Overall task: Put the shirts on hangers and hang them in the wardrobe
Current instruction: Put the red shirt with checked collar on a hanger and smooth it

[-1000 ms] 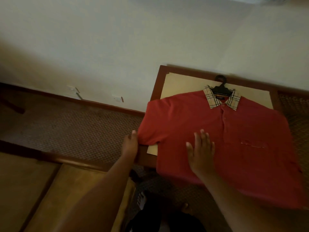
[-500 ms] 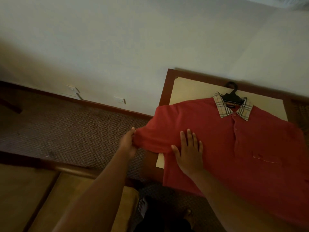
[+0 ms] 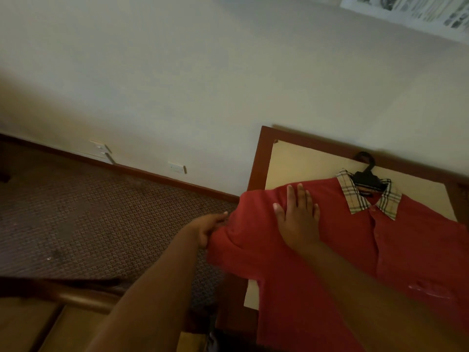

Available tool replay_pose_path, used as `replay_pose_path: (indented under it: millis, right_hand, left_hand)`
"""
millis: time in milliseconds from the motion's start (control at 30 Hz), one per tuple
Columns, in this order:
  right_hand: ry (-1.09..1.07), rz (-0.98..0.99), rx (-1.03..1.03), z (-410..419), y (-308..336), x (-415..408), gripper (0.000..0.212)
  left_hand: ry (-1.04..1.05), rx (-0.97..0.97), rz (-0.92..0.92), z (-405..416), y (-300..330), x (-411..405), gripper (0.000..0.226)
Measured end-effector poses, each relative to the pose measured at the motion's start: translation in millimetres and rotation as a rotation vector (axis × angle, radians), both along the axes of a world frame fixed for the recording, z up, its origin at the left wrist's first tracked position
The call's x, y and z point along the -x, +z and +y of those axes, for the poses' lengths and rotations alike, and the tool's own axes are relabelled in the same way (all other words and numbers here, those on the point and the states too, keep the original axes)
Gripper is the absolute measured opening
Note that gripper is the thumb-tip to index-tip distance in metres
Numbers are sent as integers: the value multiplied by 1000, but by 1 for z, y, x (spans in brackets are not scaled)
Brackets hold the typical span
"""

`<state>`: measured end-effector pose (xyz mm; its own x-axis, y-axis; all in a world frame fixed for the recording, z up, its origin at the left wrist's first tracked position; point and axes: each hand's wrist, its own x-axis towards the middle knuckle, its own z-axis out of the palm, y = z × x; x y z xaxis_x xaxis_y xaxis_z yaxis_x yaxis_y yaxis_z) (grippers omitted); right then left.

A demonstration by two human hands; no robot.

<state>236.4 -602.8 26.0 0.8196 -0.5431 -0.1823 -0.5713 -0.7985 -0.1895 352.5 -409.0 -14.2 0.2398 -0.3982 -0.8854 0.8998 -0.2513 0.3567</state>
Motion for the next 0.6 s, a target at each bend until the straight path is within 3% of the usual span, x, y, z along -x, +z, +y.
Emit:
replay_pose_path:
  millis: [33, 200, 433, 600]
  right_hand:
    - [5, 6, 8, -1, -1, -4, 66]
    - [0, 27, 7, -8, -10, -17, 67]
    - [-23, 48, 16, -6, -13, -35, 68]
    - [-70, -14, 74, -16, -13, -27, 68]
  left_hand:
    - [42, 37, -70, -2, -1, -1, 30]
    - [138, 208, -228, 0, 8, -4, 48]
    - [349, 68, -559, 29, 21, -2, 55]
    - [193, -32, -771, 31, 25, -3, 50]
